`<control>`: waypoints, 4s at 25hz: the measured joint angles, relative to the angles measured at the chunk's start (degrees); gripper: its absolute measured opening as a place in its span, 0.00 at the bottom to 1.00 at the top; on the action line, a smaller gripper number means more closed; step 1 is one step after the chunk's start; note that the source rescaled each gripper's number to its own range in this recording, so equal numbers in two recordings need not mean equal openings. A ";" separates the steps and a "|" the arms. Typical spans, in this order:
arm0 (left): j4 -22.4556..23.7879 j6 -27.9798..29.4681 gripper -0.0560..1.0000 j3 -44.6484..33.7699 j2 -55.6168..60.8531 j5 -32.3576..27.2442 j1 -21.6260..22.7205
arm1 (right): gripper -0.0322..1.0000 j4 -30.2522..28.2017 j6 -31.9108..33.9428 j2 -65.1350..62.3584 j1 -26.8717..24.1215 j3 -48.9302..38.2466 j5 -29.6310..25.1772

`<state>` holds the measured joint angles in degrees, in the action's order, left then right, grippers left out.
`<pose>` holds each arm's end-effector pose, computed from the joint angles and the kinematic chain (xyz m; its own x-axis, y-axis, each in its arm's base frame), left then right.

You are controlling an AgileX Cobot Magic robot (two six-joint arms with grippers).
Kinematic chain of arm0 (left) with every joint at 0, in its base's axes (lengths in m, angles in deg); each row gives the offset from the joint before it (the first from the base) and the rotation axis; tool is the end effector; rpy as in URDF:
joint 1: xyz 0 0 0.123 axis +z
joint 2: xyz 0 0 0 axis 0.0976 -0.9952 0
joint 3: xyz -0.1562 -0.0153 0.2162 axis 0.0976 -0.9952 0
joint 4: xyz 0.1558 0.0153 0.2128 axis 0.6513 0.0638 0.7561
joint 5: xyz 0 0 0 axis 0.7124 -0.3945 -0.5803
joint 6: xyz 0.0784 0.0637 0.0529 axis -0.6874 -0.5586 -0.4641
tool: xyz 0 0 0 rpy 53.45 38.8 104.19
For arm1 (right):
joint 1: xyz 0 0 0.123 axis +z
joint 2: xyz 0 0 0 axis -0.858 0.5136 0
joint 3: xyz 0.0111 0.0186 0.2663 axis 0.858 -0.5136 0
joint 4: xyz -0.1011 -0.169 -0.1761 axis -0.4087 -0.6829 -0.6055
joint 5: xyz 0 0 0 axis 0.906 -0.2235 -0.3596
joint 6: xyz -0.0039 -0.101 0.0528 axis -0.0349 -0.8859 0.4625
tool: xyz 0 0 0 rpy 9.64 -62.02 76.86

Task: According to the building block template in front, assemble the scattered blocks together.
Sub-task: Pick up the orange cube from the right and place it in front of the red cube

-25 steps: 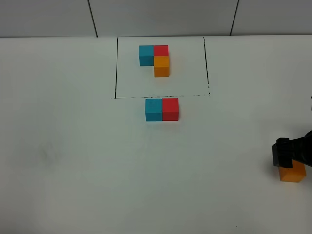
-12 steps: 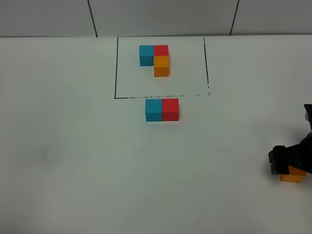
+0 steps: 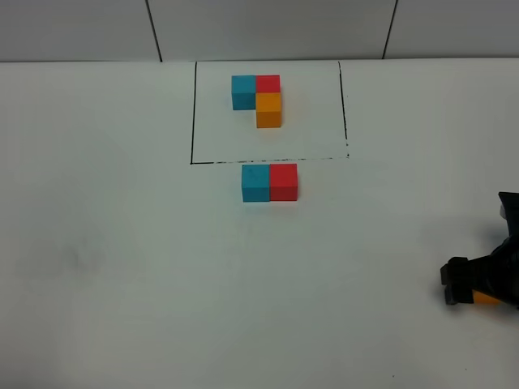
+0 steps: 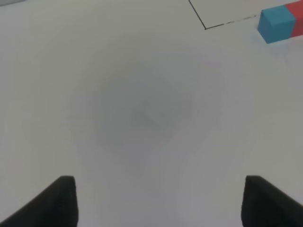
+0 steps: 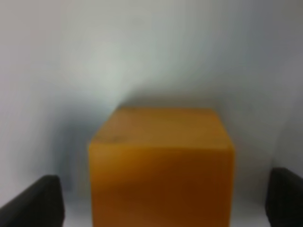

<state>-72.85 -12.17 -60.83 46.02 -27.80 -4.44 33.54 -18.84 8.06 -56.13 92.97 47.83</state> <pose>0.0423 -0.0171 0.2756 -0.4149 0.1832 -0.8913 0.2056 0.9731 0.1043 0.2358 0.0172 0.0596 -0.9842 0.0569 -0.1674 0.0471 0.9970 0.0619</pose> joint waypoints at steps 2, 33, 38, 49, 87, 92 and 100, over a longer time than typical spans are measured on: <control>0.00 0.00 0.64 0.00 0.00 0.00 0.00 | 0.73 0.04 0.00 0.00 0.00 -0.12 0.30; 0.00 0.00 0.64 0.00 0.00 0.00 0.00 | 0.03 0.58 4.64 -2.60 10.09 2.35 -4.11; 0.00 0.00 0.64 0.00 0.00 0.00 0.00 | 0.03 -0.60 18.39 -2.89 23.79 8.80 -8.19; 0.00 0.00 0.64 0.00 0.00 0.00 0.00 | 0.03 -13.63 38.90 11.08 36.74 32.55 -19.88; 0.00 0.02 0.64 0.00 0.00 0.00 0.00 | 0.03 -15.23 40.96 33.03 37.87 56.17 -24.05; 0.00 0.02 0.64 0.00 0.00 0.00 0.00 | 0.03 -15.66 41.72 33.03 37.69 56.17 -23.24; 0.00 0.02 0.64 0.00 0.00 0.00 0.00 | 0.03 -15.85 41.85 33.03 37.69 56.17 -23.18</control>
<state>-72.85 -12.15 -60.83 46.02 -27.80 -4.44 17.68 23.00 41.08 -18.44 149.14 24.64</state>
